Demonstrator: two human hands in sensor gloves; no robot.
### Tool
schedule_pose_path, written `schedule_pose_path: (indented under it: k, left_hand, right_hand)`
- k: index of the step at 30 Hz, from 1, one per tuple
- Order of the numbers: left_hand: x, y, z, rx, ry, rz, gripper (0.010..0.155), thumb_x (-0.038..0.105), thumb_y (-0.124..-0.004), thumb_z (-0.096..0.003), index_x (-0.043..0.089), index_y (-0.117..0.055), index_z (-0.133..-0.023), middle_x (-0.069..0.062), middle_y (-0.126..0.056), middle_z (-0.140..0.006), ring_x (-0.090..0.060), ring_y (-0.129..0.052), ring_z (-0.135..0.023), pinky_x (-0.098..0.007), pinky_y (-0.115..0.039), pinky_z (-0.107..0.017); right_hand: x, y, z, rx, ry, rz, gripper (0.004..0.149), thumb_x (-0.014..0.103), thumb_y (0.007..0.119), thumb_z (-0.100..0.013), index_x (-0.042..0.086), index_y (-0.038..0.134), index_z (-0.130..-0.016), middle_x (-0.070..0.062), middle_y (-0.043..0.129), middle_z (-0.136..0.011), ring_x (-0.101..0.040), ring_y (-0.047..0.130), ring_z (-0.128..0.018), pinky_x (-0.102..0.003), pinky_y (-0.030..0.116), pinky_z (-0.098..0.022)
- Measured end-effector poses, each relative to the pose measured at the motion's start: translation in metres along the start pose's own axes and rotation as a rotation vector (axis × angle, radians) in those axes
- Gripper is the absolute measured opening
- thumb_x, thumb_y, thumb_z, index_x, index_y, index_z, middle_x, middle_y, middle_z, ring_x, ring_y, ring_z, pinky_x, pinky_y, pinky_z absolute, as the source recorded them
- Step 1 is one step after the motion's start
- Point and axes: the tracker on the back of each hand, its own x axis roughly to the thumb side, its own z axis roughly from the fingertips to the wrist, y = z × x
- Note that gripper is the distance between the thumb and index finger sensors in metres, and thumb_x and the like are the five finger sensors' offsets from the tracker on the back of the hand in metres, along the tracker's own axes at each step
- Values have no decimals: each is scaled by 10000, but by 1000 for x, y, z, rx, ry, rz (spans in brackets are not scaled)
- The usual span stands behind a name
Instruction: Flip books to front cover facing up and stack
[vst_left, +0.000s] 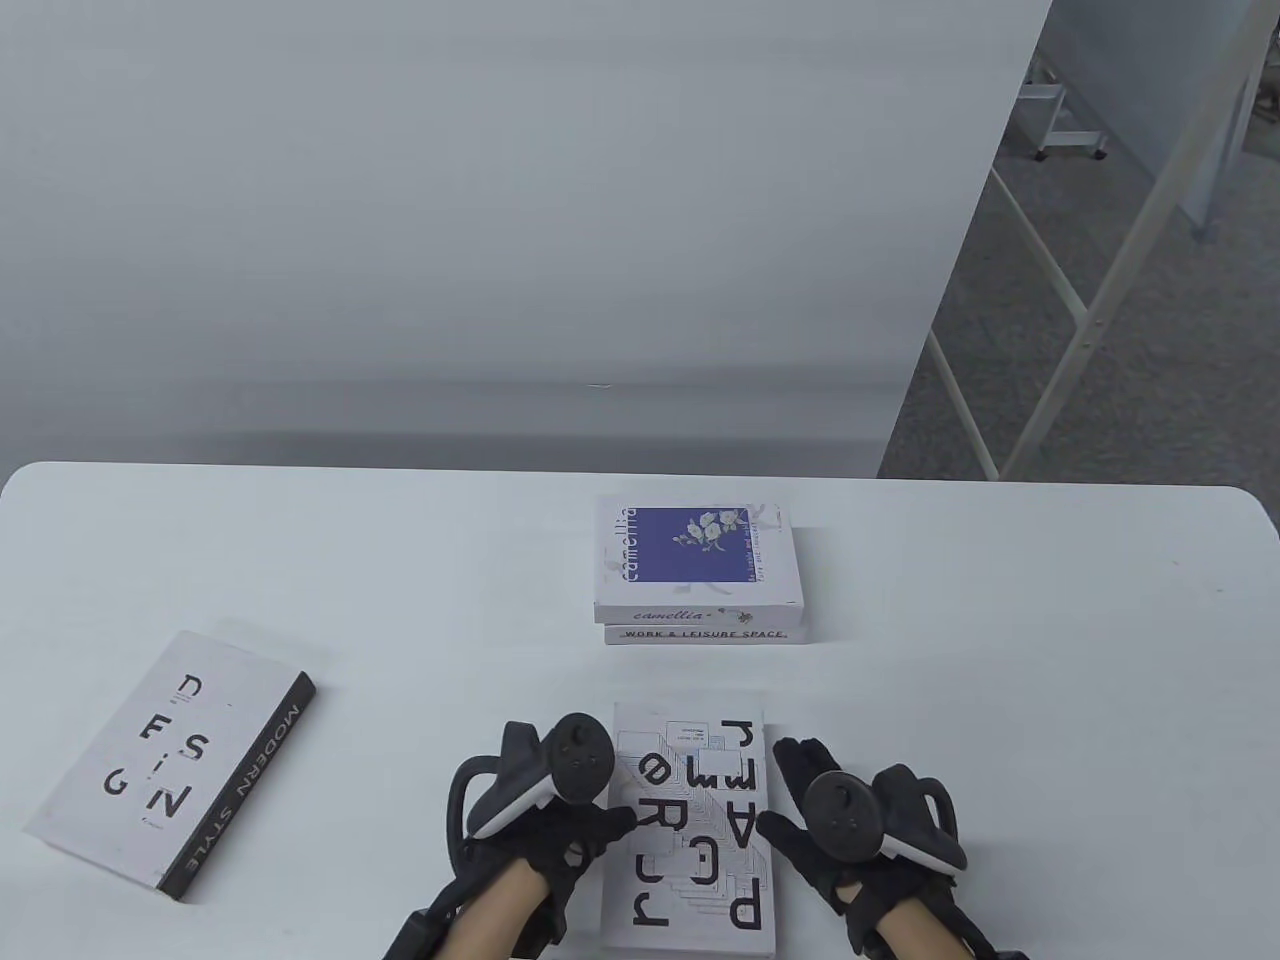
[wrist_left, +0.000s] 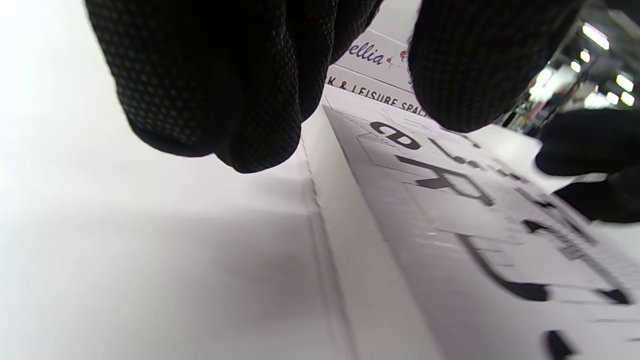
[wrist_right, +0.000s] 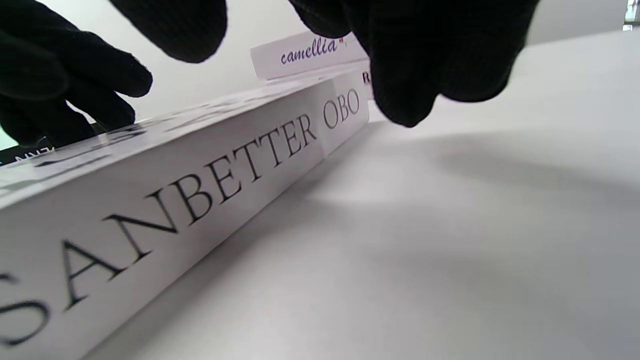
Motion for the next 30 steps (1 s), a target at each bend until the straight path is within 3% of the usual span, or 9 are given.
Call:
schedule_pose_path:
  k: [8, 13, 16, 23, 26, 30]
  left_hand:
    - [-19, -25, -19, -80, 79, 95, 736, 506, -803, -436, 46, -631, -984, -162, -859, -837, -218, -1088, -524, -257, -978, -311]
    - [-28, -30, -27, -113, 24, 269, 708, 440, -810, -445, 36, -603, -989, -160, -826, -849, -201, -1083, -525, -243, -975, -309]
    - [-28, -32, -29, -118, -17, 307, 706, 392, -806, -448, 8, -574, -992, -192, -803, -849, -217, -1072, -543, -245, -973, -326]
    - [-27, -34, -29, -121, -40, 324, 695, 371, -796, -452, -1, -566, -991, -202, -789, -853, -222, -1070, -539, -241, -972, -327]
    - [-28, -36, -31, -149, -64, 378, 685, 340, -775, -457, -25, -546, -991, -211, -772, -860, -232, -1062, -558, -251, -967, -344]
    - [-29, -39, -32, -168, -82, 431, 676, 301, -757, -460, -46, -527, -993, -213, -762, -869, -246, -1053, -577, -269, -961, -357]
  right_hand:
    - [-2, 9, -10, 114, 54, -134, 737, 491, 603, -618, -29, 345, -1072, -342, 641, -976, -285, 903, -825, -421, 824, -579]
    - [-5, 12, -13, 144, 52, -216, 719, 469, 598, -625, -31, 335, -1069, -327, 644, -973, -235, 901, -830, -379, 833, -587]
    - [-6, 16, -16, 188, 35, -277, 702, 426, 592, -629, 21, 245, -1086, -329, 532, -1028, -255, 843, -866, -390, 791, -622]
    - [-10, 14, -11, 152, 27, -306, 627, 327, 596, -623, 67, 261, -1086, -289, 553, -1035, -269, 848, -875, -409, 783, -627]
    - [-9, 7, -2, 69, 13, -317, 582, 279, 584, -614, 130, 285, -1092, -279, 528, -1050, -312, 815, -895, -446, 750, -643]
    - [-7, -1, 8, -62, -14, -324, 524, 206, 633, -579, 254, 445, -1066, -250, 545, -1053, -345, 815, -888, -481, 736, -637]
